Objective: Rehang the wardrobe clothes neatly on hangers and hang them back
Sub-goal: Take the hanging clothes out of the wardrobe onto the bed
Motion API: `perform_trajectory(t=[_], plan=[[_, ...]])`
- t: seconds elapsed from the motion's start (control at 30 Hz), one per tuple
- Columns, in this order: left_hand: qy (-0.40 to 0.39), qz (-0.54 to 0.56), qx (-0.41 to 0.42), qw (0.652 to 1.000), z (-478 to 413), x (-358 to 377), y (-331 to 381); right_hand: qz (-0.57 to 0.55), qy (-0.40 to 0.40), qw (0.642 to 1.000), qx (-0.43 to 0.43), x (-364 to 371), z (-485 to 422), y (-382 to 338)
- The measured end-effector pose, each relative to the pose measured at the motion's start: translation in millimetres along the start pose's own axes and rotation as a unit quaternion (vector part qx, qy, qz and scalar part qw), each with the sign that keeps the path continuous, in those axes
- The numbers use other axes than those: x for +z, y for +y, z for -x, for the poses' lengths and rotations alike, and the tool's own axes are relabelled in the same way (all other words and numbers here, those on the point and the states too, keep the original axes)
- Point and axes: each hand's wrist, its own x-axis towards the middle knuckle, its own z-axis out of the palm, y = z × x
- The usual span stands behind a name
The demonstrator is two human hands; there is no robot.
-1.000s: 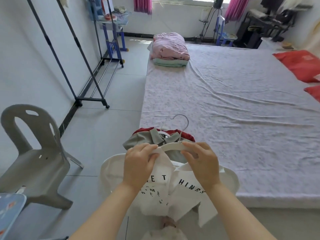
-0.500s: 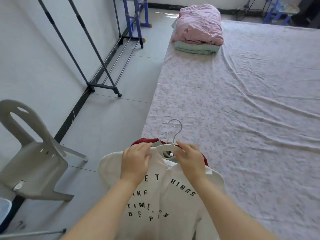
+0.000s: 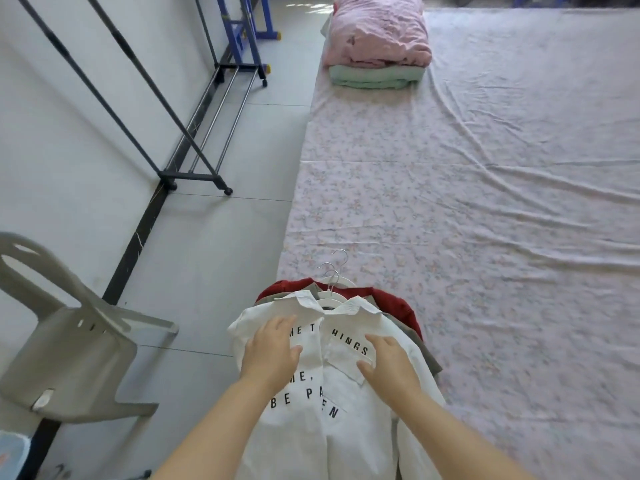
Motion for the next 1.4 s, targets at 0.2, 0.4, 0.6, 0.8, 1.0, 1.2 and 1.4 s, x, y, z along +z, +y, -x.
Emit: perform_trajectory(t=[0.2,0.4,0.6,0.8,1.0,1.2,1.4], plan=[[-0.021,-0.025,0.114,0.993,6,-24,21,0.022,0.049,0.997,0.048,-17,48,9],[-0.083,-0.112,0.275,0.951,29,-29,54,-0.044,0.147,0.970,0.188,-13,146,30],[-0.135,-0.212,0.468,0.847,93,-4,96,-0.109,0.246,0.895,0.357,42,282,49],[-0.195,-0.279,0.625,0.702,221,43,139,-0.161,0.322,0.787,0.502,132,435,55],[-0.215,-0.305,0.752,0.544,402,91,153,-0.234,0.381,0.654,0.610,238,590,42],[-0.240,-0.307,0.838,0.383,611,142,100,-0.291,0.439,0.509,0.681,364,745,4],[-0.254,-0.288,0.893,0.233,810,181,18,-0.316,0.454,0.373,0.745,487,881,-42]])
